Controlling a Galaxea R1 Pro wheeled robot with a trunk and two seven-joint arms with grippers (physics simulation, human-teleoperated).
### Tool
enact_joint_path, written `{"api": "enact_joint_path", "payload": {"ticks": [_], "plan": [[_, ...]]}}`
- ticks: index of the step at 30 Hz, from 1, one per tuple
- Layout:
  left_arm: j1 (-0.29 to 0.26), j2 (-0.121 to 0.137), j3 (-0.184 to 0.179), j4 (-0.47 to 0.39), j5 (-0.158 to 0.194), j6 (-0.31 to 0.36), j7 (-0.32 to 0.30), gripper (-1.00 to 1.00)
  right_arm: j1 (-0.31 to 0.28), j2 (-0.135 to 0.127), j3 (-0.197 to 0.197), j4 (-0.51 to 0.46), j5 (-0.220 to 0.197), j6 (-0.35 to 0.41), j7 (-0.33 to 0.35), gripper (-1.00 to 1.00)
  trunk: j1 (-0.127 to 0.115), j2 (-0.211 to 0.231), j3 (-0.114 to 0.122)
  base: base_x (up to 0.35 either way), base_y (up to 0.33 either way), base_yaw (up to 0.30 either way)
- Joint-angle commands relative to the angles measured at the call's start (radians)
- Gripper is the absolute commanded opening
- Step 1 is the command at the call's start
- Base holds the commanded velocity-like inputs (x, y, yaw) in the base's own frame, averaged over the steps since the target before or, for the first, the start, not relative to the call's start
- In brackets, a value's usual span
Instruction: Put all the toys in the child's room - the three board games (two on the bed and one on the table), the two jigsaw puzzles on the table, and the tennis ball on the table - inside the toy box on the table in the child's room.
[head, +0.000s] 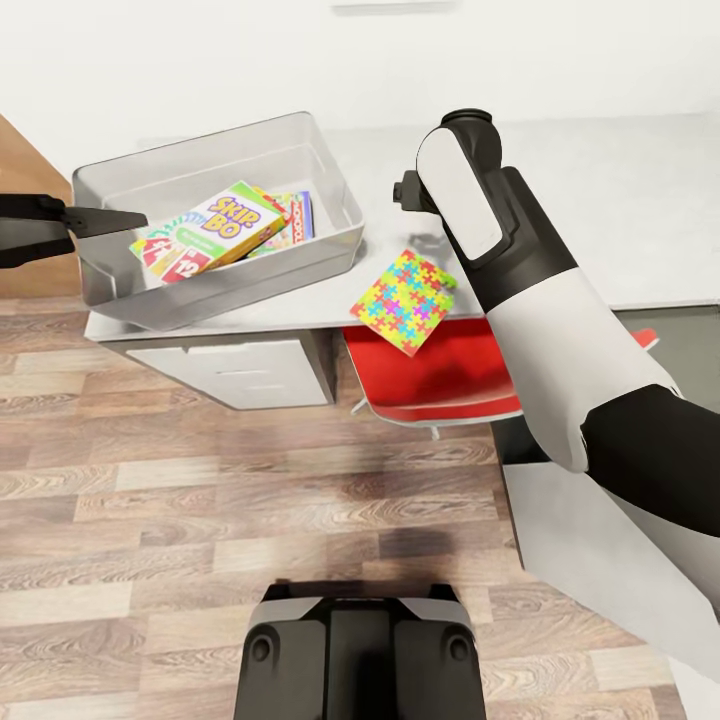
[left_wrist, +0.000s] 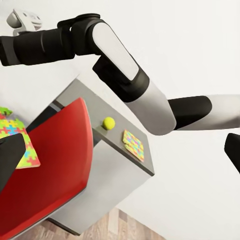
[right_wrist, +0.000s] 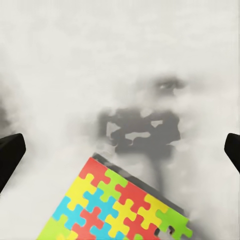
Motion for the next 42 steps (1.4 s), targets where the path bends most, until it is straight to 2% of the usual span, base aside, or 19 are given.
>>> {"api": "enact_joint_path", "payload": {"ticks": [1,22,34,42], "plan": [[-0.001,0.002,-0.002,0.0,0.003,0.01,-0.002,1.0,-0.001,0.0,0.001,0.0,-0.009,0.002,-0.01,1.0,0.001,-0.002,0.0,0.0,0.0,0.0],[-0.001,0.004,-0.001,0.0,0.003,0.01,-0.002,1.0,0.0,0.0,0.001,0.0,-0.009,0.002,-0.01,1.0,0.001,-0.002,0.034,0.0,0.0,0.0],[-0.001,0.004,-0.002,0.0,0.005,0.01,-0.002,1.0,0.0,0.0,0.003,0.0,-0.01,0.002,-0.027,1.0,0.001,-0.002,0.037,0.0,0.0,0.0],[-0.001,0.011,-0.002,0.0,0.005,0.01,-0.002,1.0,0.006,0.0,0.002,0.0,-0.016,0.031,-0.044,1.0,0.001,-0.002,0.044,0.0,0.0,0.0]]}}
